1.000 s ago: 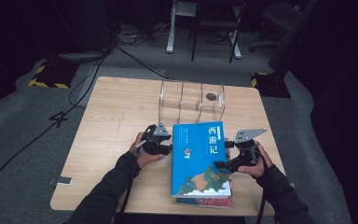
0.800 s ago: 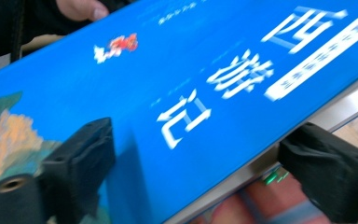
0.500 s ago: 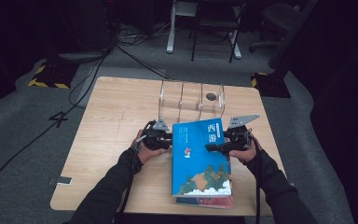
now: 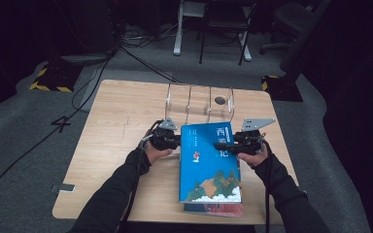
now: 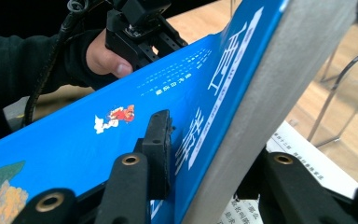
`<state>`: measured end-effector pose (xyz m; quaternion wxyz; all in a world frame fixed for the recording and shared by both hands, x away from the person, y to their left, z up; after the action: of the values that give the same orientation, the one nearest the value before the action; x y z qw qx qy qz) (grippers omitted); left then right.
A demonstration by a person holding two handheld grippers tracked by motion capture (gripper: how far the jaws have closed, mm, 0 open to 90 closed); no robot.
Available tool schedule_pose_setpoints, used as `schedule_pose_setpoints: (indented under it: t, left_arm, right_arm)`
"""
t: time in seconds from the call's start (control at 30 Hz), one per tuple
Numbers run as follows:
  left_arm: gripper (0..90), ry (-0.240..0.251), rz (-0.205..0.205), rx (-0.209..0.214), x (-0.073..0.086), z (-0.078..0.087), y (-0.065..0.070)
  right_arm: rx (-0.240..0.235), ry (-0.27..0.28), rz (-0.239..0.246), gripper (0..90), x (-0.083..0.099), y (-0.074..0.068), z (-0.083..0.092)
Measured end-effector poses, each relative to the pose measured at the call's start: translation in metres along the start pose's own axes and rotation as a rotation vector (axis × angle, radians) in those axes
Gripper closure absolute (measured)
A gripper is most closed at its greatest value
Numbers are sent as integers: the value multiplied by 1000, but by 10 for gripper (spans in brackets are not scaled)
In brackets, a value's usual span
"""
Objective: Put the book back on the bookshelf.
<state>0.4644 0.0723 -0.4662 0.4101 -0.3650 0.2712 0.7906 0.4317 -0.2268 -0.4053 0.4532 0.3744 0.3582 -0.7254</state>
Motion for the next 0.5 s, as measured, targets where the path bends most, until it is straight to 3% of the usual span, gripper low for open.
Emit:
schedule_pose_setpoints:
  t: [0.1, 0.17, 0.33, 0.4, 0.5]
  left_arm:
    - [831, 30, -1, 22, -9, 3, -3]
    - [844, 54, -12, 20, -18, 8, -4]
    - [891, 127, -29, 14, -44, 25, -4]
    - [896, 142, -53, -5, -54, 33, -3]
    - [898, 179, -64, -17, -67, 45, 0]
  right_arm:
    - [29, 30, 31, 663, -4, -2, 5]
    - [40, 49, 43, 668, -8, -3, 9]
    - [106, 95, 126, 696, -27, -11, 20]
    - [135, 118, 163, 707, -35, -15, 25]
    - [152, 154, 208, 724, -41, -21, 31]
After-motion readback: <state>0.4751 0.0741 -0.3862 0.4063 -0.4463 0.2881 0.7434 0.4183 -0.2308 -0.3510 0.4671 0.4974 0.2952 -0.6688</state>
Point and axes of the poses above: each handheld gripper's, and its own axes: z roughly backward along the jaws, x roughly out of its underside, y roughly to its right, the point moved 1 cm from there along -z, roughly forward along the jaws, and after that the axes turned 3 degrees about -x, right-handed, at the moved point
